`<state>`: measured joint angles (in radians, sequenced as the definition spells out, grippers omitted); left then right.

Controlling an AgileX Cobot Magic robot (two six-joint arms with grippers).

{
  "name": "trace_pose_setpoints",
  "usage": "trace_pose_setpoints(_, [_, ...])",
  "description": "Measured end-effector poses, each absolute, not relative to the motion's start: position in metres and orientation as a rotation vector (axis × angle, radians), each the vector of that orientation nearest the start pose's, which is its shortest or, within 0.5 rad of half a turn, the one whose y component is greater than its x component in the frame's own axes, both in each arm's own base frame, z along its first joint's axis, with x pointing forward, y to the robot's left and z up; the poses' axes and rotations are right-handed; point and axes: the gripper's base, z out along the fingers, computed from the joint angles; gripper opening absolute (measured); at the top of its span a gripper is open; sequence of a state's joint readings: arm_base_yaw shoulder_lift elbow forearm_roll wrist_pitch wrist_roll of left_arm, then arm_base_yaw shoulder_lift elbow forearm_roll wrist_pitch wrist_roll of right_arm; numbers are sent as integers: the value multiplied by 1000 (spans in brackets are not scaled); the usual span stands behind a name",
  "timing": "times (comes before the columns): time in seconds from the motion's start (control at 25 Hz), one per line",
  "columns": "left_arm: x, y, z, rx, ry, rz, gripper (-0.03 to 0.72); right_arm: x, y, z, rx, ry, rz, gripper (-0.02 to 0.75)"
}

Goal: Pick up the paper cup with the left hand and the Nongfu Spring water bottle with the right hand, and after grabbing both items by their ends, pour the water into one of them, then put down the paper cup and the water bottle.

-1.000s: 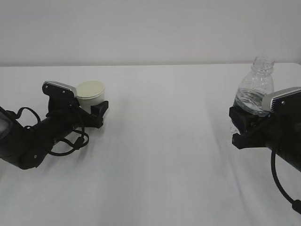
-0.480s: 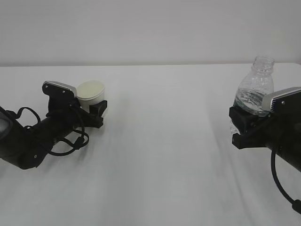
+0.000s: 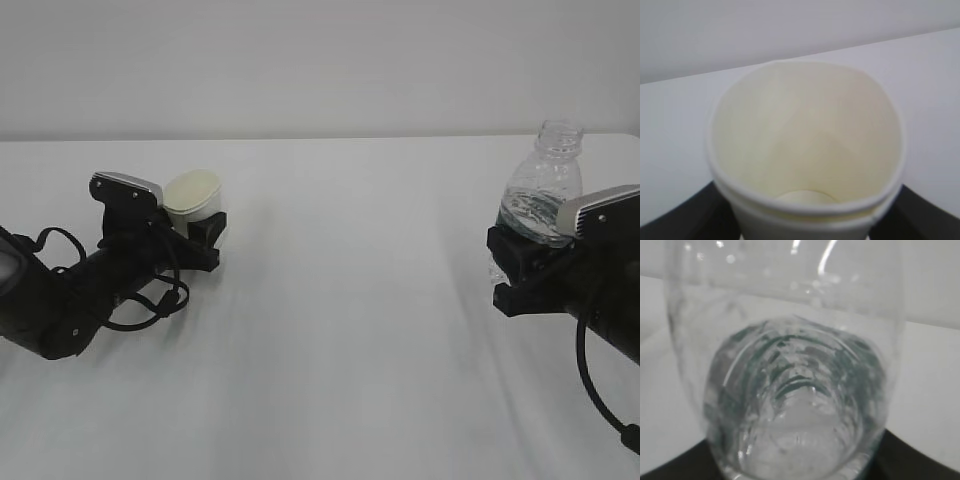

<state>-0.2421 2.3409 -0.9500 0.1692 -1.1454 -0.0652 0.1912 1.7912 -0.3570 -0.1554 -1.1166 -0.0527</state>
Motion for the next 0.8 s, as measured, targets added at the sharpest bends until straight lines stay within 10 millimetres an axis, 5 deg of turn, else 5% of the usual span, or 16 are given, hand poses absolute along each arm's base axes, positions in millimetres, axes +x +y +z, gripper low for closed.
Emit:
trace_pose_setpoints(0.44, [383,-115,49,400,1698,-342,454,257,63,129,-381,1767,177,347])
trace_pose_setpoints(0.8, [368,-124,72,542,1649,-423,453,257,63,129,-381,1767,177,347])
